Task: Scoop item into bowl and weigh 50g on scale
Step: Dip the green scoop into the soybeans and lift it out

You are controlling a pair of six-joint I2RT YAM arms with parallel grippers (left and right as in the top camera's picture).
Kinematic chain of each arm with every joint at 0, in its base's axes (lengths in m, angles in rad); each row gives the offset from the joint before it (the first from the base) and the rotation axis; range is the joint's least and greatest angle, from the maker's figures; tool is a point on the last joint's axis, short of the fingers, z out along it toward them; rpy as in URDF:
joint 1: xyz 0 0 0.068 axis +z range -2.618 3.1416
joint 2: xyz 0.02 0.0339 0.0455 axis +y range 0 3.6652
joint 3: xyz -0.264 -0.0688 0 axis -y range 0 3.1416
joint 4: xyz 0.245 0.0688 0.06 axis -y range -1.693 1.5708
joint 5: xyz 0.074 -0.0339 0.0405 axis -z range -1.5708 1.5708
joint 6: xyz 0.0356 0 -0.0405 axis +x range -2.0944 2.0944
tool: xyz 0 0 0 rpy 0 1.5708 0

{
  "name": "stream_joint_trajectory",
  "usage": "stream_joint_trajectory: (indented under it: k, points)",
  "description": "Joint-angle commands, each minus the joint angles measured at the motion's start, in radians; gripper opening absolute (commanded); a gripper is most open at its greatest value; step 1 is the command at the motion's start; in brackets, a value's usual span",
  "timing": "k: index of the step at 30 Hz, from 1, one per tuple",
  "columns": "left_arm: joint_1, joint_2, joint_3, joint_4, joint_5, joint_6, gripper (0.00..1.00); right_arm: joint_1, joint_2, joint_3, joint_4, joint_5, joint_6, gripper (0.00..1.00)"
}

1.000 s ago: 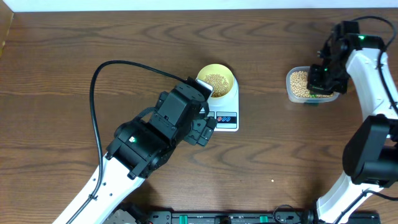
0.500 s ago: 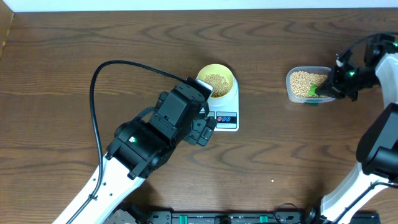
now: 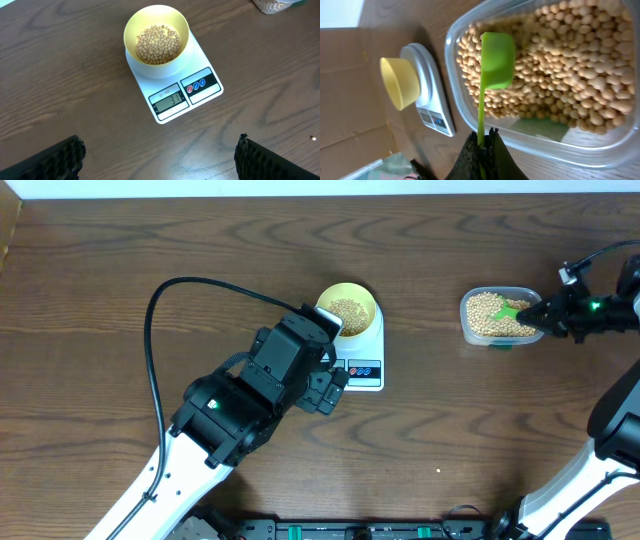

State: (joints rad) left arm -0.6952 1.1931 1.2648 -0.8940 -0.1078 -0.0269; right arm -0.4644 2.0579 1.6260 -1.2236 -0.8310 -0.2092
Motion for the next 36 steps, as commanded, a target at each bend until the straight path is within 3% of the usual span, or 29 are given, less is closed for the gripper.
stream_joint_trajectory:
  k: [1, 15, 36]
  points:
    - [0.005, -0.005, 0.006, -0.003, -0.009, -0.008, 0.98, -0.014, 0.002, -0.023, -0.003, -0.084, -0.053, 0.01]
    - [0.005, -0.005, 0.006, -0.003, -0.009, -0.008, 0.98, -0.093, 0.002, -0.198, 0.066, -0.251, -0.127, 0.01]
    - [0.005, -0.005, 0.006, -0.003, -0.009, -0.008, 0.98, -0.143, 0.002, -0.21, 0.006, -0.587, -0.245, 0.01]
